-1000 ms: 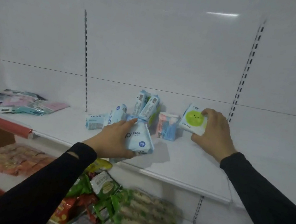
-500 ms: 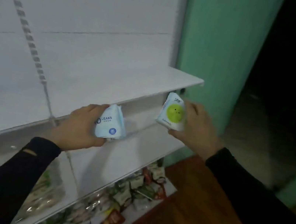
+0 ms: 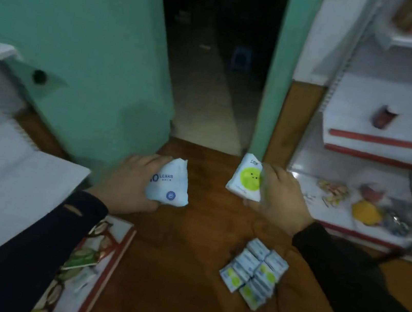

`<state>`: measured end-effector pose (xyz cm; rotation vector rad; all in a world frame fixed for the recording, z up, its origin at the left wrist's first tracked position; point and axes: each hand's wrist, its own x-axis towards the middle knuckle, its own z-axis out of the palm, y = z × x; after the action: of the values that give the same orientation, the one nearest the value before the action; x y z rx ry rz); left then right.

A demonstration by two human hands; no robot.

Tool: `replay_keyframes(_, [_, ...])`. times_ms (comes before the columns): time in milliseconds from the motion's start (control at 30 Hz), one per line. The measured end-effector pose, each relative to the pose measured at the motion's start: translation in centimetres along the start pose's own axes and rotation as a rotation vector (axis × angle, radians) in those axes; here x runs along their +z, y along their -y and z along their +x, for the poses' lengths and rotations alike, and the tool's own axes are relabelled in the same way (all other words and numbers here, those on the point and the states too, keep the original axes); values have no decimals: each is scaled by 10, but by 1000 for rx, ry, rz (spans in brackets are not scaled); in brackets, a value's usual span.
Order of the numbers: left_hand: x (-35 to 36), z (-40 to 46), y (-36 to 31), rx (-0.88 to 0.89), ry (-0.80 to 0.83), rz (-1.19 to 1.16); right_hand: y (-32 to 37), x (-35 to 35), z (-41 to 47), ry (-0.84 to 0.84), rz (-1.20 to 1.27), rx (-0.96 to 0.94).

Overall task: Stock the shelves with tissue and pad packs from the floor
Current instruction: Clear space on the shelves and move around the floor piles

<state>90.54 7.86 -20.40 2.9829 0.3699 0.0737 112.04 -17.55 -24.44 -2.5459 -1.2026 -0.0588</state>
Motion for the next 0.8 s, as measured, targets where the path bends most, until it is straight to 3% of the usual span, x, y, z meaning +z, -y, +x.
replay_keyframes(367, [194,233,-50,309,398,-90,-170,106,-18,212,-30,447])
replay_keyframes(600, [383,314,-79,455,619,-44,-256,262,-48,367,55,615])
replay_keyframes(800, [600,335,-107,487,695,-31,-344,434,-73,468,122,673])
